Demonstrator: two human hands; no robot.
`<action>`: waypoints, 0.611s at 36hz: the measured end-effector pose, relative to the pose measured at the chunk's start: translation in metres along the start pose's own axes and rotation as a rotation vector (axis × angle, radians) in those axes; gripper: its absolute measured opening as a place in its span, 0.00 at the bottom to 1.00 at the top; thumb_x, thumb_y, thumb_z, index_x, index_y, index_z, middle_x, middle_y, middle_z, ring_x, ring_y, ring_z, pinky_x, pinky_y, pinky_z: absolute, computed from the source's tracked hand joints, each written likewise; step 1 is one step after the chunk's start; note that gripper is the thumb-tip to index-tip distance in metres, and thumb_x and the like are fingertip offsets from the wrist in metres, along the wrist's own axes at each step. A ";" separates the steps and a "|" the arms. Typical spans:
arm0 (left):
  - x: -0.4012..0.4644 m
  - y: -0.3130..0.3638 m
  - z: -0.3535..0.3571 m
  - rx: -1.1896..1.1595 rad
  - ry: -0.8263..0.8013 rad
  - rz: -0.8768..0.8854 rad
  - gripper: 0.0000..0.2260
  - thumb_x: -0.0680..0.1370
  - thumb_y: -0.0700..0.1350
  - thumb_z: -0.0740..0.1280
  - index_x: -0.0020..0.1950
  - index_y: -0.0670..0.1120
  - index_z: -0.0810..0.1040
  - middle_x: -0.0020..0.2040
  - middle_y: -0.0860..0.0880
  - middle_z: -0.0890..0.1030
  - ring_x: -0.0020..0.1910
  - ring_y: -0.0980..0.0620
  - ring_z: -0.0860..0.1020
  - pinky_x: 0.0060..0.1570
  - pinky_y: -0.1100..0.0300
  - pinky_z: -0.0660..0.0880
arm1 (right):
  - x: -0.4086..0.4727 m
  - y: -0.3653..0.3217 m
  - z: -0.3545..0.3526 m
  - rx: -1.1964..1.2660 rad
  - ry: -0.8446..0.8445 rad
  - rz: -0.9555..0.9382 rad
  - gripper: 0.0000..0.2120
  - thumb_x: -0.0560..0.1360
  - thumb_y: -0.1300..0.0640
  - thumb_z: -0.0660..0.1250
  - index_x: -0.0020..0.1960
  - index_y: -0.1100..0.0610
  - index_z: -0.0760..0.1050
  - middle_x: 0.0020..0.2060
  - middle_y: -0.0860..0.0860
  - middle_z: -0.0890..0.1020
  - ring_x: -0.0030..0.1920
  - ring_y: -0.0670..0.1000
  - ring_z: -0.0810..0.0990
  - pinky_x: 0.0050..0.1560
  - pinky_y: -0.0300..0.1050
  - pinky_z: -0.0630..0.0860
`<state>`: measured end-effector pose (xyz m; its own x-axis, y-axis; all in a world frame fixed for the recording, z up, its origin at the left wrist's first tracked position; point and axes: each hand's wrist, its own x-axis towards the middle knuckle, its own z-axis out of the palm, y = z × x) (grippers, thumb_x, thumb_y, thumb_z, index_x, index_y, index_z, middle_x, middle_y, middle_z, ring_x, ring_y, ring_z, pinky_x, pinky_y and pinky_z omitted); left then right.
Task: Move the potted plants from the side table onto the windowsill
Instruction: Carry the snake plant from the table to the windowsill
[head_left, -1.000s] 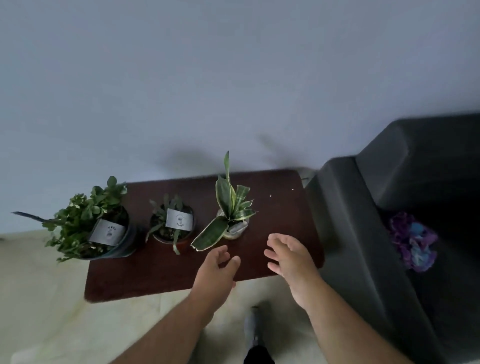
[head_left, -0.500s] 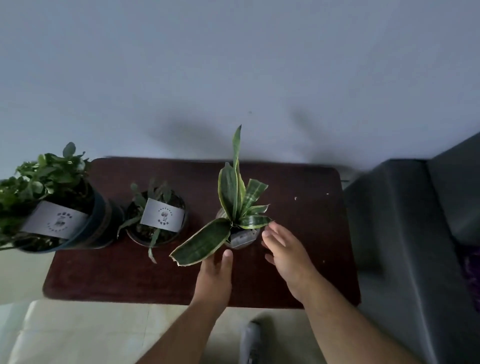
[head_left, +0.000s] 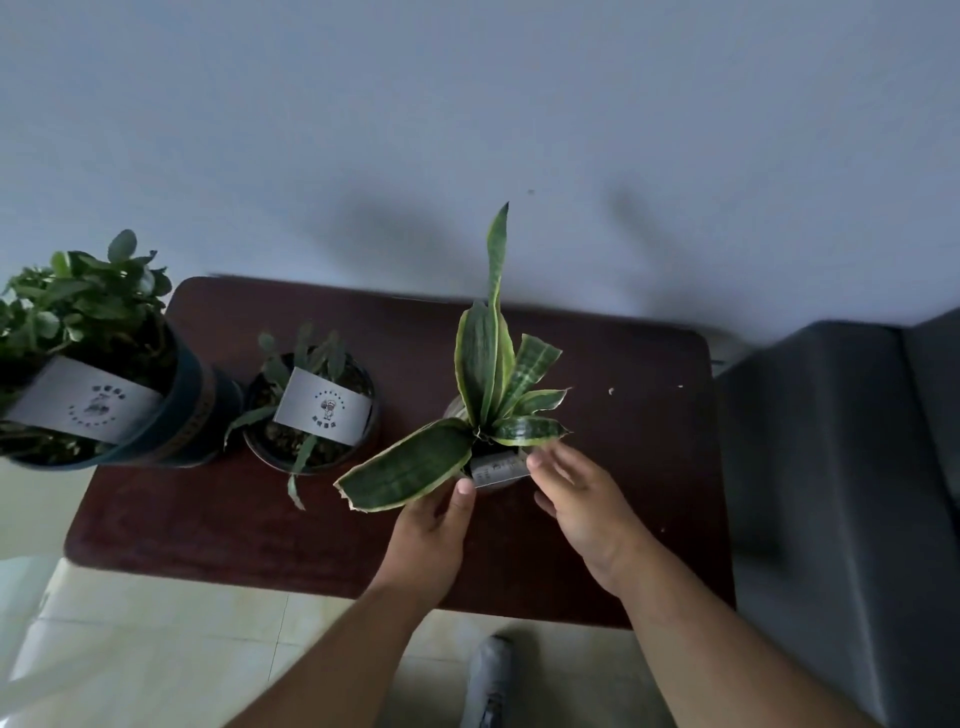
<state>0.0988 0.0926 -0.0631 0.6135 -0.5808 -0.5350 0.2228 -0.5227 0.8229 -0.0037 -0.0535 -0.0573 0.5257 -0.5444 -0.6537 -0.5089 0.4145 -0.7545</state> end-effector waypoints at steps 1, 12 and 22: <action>-0.003 0.004 -0.001 -0.014 -0.005 -0.020 0.15 0.80 0.59 0.61 0.61 0.56 0.80 0.59 0.61 0.83 0.62 0.69 0.75 0.64 0.69 0.67 | -0.003 0.000 -0.001 -0.010 0.006 -0.003 0.23 0.81 0.48 0.67 0.73 0.53 0.73 0.69 0.46 0.77 0.70 0.45 0.75 0.73 0.52 0.71; -0.082 0.098 -0.037 -0.210 0.016 -0.020 0.12 0.75 0.60 0.64 0.56 0.60 0.77 0.54 0.73 0.81 0.61 0.67 0.77 0.71 0.52 0.70 | -0.099 -0.087 0.004 0.043 0.023 -0.154 0.04 0.79 0.55 0.71 0.51 0.55 0.81 0.46 0.46 0.86 0.49 0.40 0.83 0.62 0.49 0.78; -0.182 0.196 -0.127 -0.309 0.232 0.056 0.17 0.72 0.63 0.63 0.55 0.56 0.78 0.56 0.60 0.82 0.53 0.65 0.80 0.61 0.54 0.78 | -0.189 -0.201 0.071 -0.088 -0.113 -0.306 0.05 0.77 0.54 0.73 0.52 0.53 0.82 0.47 0.48 0.87 0.49 0.41 0.84 0.60 0.47 0.80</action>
<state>0.1273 0.1750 0.2199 0.7784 -0.4278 -0.4594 0.3802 -0.2612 0.8873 0.0475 0.0174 0.2134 0.7330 -0.5477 -0.4034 -0.3696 0.1773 -0.9121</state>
